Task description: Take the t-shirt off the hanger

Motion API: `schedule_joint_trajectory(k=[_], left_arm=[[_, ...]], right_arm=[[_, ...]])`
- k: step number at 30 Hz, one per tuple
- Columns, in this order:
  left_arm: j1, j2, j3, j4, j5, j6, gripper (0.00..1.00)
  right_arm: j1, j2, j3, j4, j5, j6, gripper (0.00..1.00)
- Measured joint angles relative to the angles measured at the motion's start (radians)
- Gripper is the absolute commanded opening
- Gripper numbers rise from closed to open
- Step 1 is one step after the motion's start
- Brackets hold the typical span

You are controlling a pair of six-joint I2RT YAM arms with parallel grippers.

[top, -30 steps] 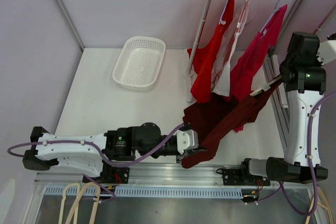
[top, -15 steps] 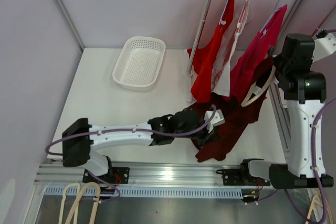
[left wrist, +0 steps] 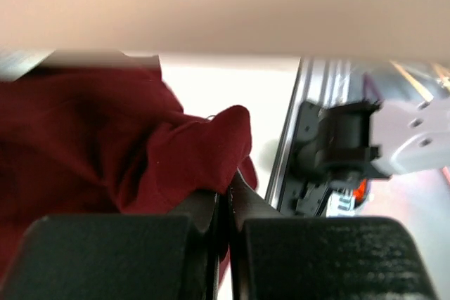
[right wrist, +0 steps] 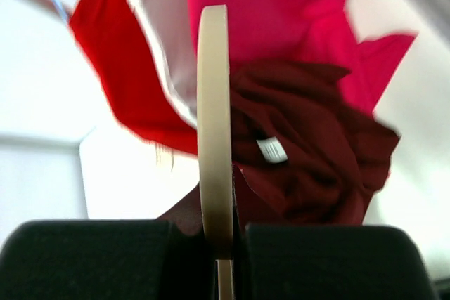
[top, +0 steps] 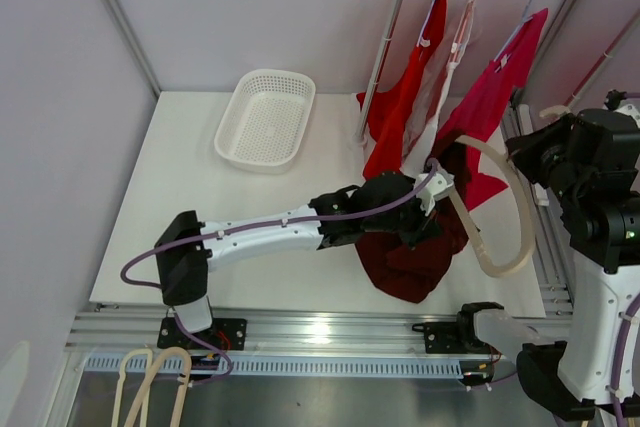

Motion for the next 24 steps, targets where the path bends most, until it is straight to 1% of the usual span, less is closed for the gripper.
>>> schedule_joint_trajectory(k=[3, 7, 11, 15, 18, 21, 22, 24], left_arm=[[0.0, 0.011, -0.026, -0.021, -0.007, -0.003, 0.01], [0.0, 0.011, -0.057, -0.024, -0.005, -0.015, 0.01], [-0.001, -0.019, -0.097, -0.031, 0.006, -0.033, 0.01], [-0.014, -0.116, -0.105, -0.13, 0.005, -0.027, 0.01], [-0.024, -0.182, -0.006, -0.267, -0.005, -0.008, 0.01], [-0.015, -0.212, 0.182, -0.387, -0.013, 0.008, 0.01], [0.002, -0.216, 0.252, -0.42, -0.008, 0.009, 0.01], [0.083, -0.217, 0.387, -0.461, 0.035, -0.004, 0.01]], right_arm=[[0.0, -0.021, -0.011, -0.04, -0.081, -0.004, 0.0], [0.0, -0.047, -0.003, -0.082, -0.08, -0.034, 0.0], [0.001, -0.063, 0.029, -0.09, 0.04, -0.085, 0.0], [0.001, -0.048, 0.051, -0.087, 0.181, -0.129, 0.0], [0.001, -0.022, 0.051, -0.068, 0.274, -0.158, 0.0], [0.0, 0.009, 0.051, -0.032, 0.337, -0.184, 0.0], [0.0, 0.024, 0.051, -0.015, 0.347, -0.193, 0.0], [-0.003, 0.052, 0.051, 0.018, 0.349, -0.211, 0.0]])
